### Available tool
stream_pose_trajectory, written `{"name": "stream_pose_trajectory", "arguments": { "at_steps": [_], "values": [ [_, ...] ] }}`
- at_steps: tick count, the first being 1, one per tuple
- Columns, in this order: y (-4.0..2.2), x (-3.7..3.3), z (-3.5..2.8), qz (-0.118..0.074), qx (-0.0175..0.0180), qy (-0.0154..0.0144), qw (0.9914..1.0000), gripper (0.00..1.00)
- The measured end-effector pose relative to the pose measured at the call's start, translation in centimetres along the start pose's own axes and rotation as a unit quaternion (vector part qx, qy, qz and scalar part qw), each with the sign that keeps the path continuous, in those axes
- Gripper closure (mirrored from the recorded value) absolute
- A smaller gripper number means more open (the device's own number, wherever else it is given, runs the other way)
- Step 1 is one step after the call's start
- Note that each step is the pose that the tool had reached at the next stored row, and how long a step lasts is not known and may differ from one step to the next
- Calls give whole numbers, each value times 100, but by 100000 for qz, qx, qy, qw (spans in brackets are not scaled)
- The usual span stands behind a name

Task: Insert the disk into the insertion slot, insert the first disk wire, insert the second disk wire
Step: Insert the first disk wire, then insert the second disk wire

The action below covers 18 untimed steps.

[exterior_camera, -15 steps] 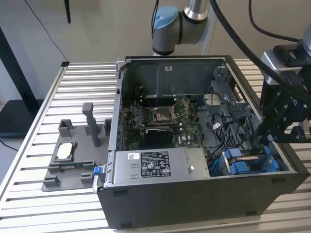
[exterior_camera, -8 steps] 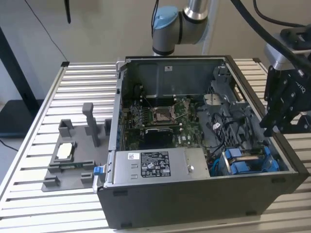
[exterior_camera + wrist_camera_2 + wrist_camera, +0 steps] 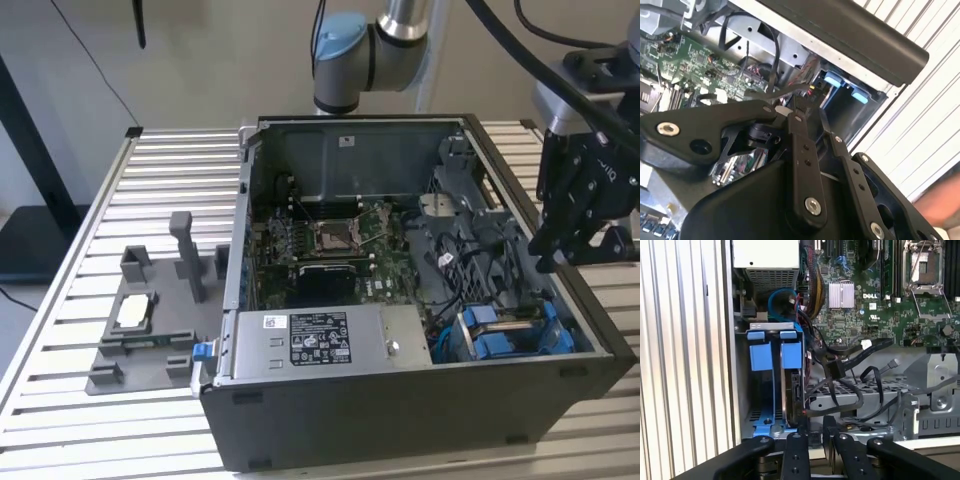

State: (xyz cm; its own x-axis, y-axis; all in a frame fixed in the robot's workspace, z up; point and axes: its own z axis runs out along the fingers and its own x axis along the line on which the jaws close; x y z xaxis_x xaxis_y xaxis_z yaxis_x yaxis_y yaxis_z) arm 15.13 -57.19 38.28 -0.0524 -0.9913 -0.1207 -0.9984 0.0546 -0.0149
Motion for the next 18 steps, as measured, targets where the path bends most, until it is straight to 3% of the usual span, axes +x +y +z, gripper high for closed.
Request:
{"name": "stream_pose_trajectory", "arguments": {
  "at_steps": [6, 15, 18],
  "values": [
    [137, -65, -36, -97, 833, -37, 99996, 73],
    [337, -153, -59, -375, 3102, -164, 99951, 73],
    [409, -172, -70, -429, 3571, -132, 99935, 73]
  ]
}}
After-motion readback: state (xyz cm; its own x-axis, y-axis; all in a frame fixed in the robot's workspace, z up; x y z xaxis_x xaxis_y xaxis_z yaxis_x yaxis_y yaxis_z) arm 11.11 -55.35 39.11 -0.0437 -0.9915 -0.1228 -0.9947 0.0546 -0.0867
